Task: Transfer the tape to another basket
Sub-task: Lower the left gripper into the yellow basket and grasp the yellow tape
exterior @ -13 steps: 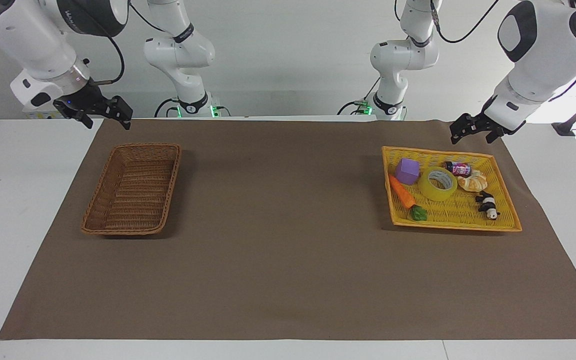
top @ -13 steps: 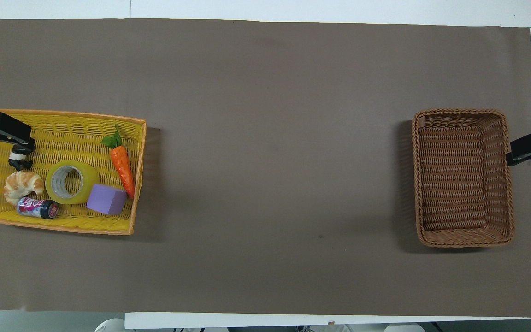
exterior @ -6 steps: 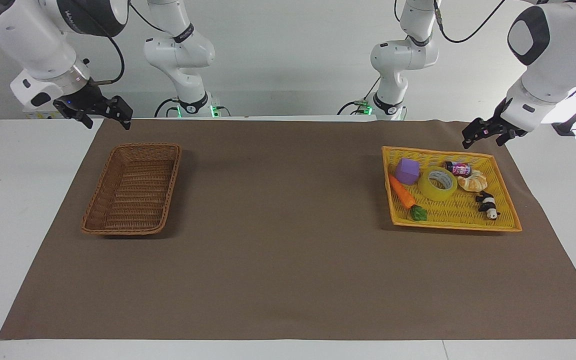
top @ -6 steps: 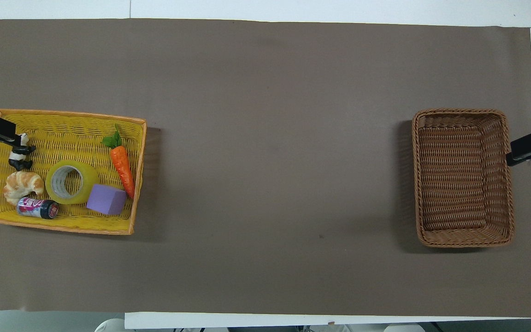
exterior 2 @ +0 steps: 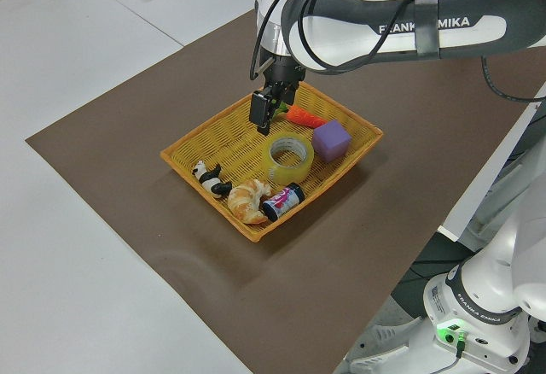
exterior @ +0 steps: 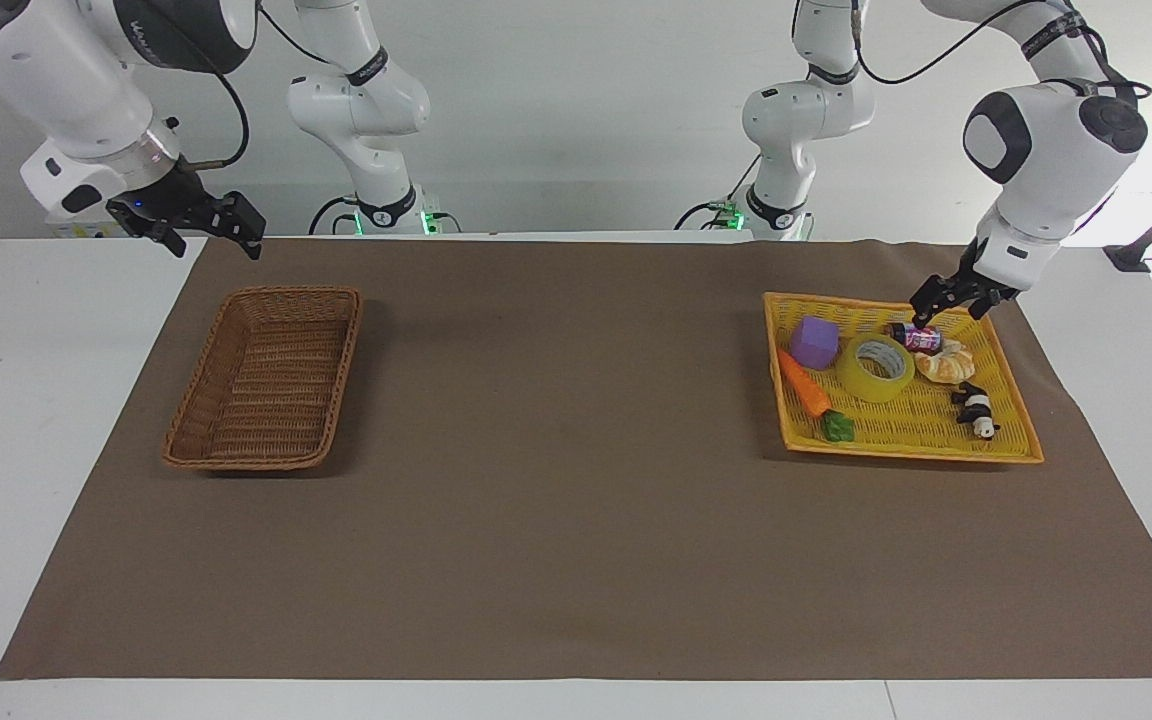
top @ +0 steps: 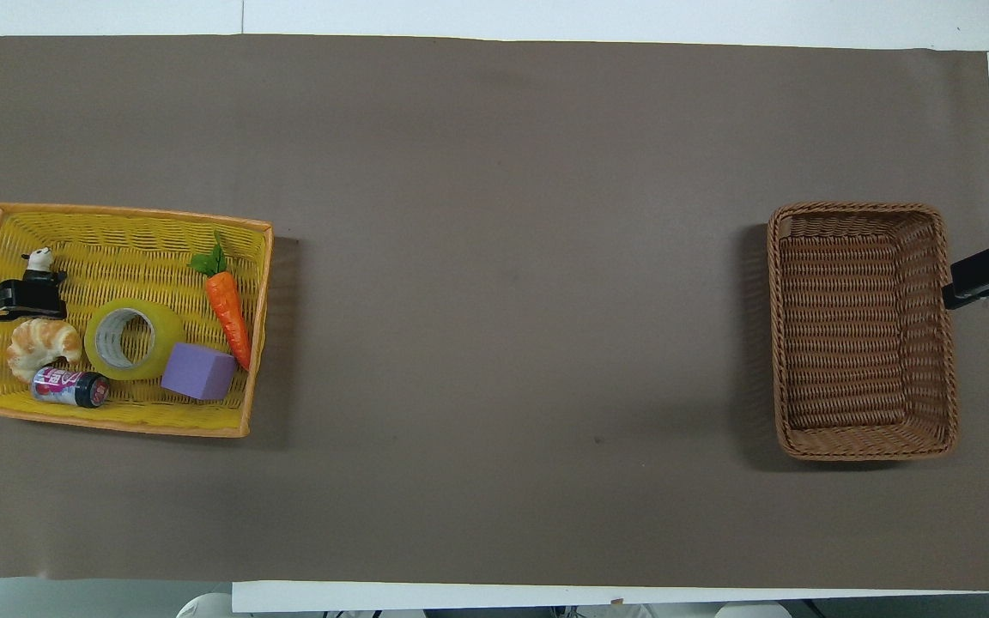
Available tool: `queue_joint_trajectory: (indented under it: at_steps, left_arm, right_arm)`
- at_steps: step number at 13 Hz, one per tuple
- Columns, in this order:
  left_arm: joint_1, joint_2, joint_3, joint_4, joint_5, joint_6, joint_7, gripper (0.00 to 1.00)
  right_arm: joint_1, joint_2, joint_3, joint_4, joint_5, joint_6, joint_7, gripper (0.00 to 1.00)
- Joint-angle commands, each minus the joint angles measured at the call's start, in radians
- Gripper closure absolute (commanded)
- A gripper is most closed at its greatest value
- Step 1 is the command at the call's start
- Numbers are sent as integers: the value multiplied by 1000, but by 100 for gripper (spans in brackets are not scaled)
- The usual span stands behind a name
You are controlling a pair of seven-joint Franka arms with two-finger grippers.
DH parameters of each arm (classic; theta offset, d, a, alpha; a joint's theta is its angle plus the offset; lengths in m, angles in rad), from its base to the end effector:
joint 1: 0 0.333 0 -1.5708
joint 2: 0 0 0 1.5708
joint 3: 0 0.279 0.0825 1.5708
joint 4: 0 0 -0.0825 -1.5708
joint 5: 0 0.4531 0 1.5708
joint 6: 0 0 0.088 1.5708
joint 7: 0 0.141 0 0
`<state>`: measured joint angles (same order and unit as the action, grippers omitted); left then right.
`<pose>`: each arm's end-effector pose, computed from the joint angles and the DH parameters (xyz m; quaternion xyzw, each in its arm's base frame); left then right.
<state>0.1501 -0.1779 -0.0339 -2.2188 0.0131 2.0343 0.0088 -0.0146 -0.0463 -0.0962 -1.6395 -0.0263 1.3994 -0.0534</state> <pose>0.5563 0.0663 0.3489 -0.9987 -0.0510 0.0039 0.0086 0.5795 -0.0694 0.5324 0.9948 -0.0293 -0.0974 0.0029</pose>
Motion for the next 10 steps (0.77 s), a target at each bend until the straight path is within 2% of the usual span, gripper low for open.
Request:
queue_joint_trajectory:
  at_steps: [1,3,5,6,10]
  left_arm:
    - [9,30,-8,-123,-12,163,26,0]
    - [2,47,-9,-140,-12,187,28,2]
    - [-33,58,-9,-147,-12,184,28,23]
    - [-34,60,-9,-160,-12,193,28,29]
    - [-21,95,-9,-176,-12,247,62,30]
  right_arm:
    - [-7,-24,7,-31,-11,21,-20,0]
    - [-7,-24,7,-31,-11,21,-20,0]
    - [-8,-24,7,-31,-11,21,-20,0]
    - [-7,-24,7,-31,-11,21,-20,0]
    - [-7,-24,7,-31,-11,21,-20,0]
